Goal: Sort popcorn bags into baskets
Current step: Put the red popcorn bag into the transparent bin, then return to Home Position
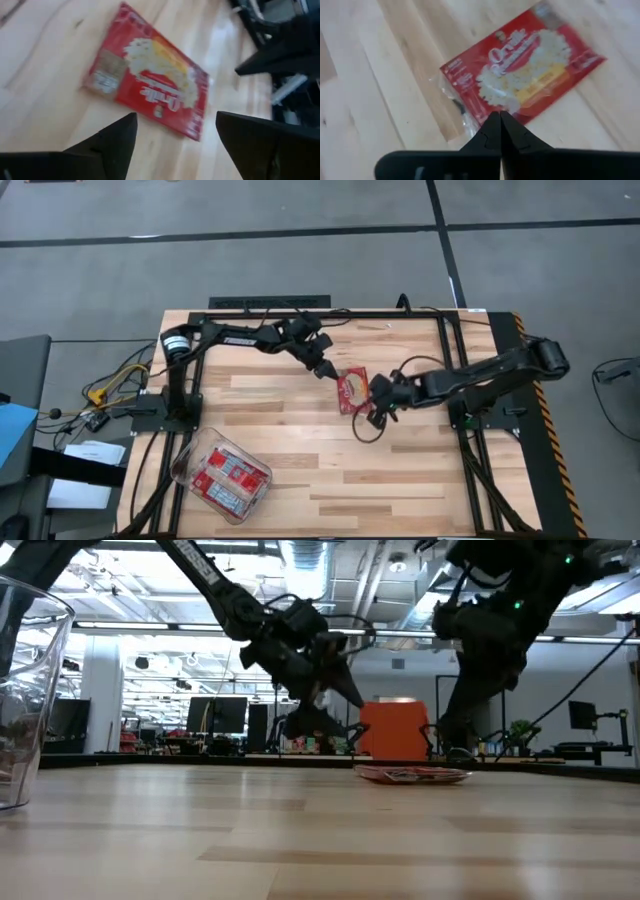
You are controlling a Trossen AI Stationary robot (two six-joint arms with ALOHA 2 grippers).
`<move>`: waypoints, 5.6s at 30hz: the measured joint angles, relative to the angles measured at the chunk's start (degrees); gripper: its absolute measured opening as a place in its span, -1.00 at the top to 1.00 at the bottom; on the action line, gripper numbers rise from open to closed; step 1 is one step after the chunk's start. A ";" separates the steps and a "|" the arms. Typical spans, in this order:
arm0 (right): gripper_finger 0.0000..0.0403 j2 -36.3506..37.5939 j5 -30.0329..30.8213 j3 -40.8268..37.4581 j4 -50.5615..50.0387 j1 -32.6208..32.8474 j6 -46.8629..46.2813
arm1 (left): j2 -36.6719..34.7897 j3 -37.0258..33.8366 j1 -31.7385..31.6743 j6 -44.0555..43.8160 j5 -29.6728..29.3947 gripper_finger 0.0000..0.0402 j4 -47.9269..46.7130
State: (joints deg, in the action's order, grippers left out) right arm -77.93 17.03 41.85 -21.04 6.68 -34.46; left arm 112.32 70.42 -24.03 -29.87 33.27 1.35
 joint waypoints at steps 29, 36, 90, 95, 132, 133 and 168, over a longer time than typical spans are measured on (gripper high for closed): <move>0.96 -14.89 -7.33 0.20 4.75 13.89 4.21 | 0.17 0.23 5.53 0.48 -5.97 -0.31 -8.73; 0.89 -14.73 -7.53 0.16 3.13 13.44 12.26 | 2.14 0.17 8.50 -1.82 -7.96 -0.31 -4.08; 0.89 9.72 8.57 3.98 -10.25 15.45 12.41 | -5.58 0.40 12.69 -12.12 10.29 0.97 -7.75; 0.88 15.46 16.37 4.00 -16.71 18.54 6.51 | -21.72 0.38 16.57 -5.52 2.65 0.97 -31.27; 0.92 6.32 15.86 4.04 -9.13 18.25 3.84 | -41.13 -5.79 93.04 -95.96 -64.52 0.95 -61.96; 0.93 6.32 15.85 4.04 -9.12 18.25 3.82 | -40.81 -6.69 93.04 -95.97 -64.28 0.95 -60.76; 0.84 10.06 4.34 11.87 8.15 8.30 22.26 | -72.29 -9.96 77.72 -74.18 -82.53 -0.31 -60.10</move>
State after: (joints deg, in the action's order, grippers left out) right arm -67.87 21.37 53.71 -12.88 14.97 -12.20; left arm 40.03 60.47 53.69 -104.05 -49.27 -58.75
